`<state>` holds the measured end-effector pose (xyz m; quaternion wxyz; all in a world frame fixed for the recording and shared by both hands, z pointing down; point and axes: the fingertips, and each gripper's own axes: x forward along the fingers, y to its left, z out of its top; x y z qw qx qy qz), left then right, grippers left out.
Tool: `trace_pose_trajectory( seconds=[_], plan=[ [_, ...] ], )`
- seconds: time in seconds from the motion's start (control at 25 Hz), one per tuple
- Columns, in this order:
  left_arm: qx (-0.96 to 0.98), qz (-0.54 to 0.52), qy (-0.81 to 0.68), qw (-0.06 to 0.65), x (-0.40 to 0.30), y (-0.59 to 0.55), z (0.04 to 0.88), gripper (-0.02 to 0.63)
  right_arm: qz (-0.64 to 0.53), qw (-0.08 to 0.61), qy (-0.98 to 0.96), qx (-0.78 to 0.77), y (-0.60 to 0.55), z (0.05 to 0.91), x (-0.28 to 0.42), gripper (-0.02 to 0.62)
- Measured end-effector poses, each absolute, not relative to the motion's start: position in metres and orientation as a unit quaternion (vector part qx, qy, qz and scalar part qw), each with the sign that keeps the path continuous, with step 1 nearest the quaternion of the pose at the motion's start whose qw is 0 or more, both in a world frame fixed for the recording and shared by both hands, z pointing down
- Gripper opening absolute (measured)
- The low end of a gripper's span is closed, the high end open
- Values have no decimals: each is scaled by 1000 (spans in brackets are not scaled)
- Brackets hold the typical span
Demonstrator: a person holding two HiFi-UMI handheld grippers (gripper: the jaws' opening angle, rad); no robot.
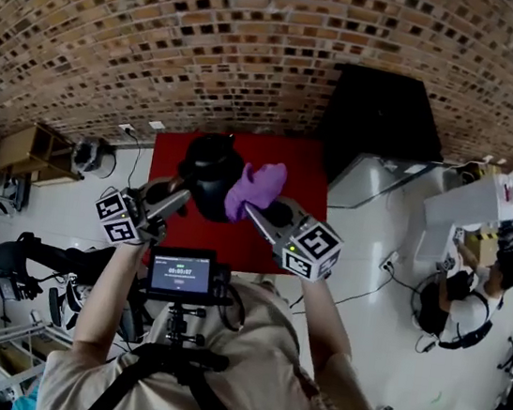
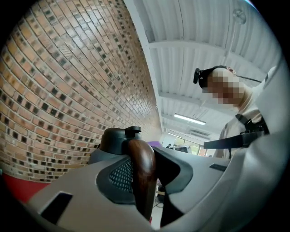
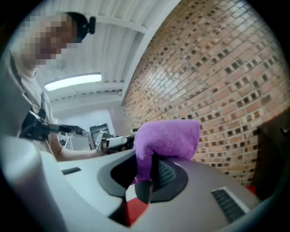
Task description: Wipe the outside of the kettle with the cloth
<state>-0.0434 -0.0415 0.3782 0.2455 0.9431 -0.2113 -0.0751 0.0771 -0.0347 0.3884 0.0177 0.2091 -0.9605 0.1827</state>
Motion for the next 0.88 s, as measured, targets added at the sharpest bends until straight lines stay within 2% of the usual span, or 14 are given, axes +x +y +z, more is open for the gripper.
trace_pose_trajectory(
  seconds=[0.16, 0.32, 0.56, 0.76, 0.88],
  plan=[
    [938, -54, -237, 247, -38, -63, 392, 101, 115, 81, -975, 174, -10, 392, 6, 78],
    [936, -74, -227, 260, -35, -65, 392, 101, 80, 151, -963, 210, -21, 431, 1, 78],
    [950, -72, -190, 237, -30, -53, 377, 103, 169, 60, -946, 269, -63, 430, 76, 78],
    [958, -75, -156, 228, -28, -41, 367, 104, 208, 35, -935, 286, -108, 451, 102, 77],
    [956, -97, -136, 240, -32, -35, 362, 103, 222, 45, -928, 297, -132, 469, 97, 77]
  ],
)
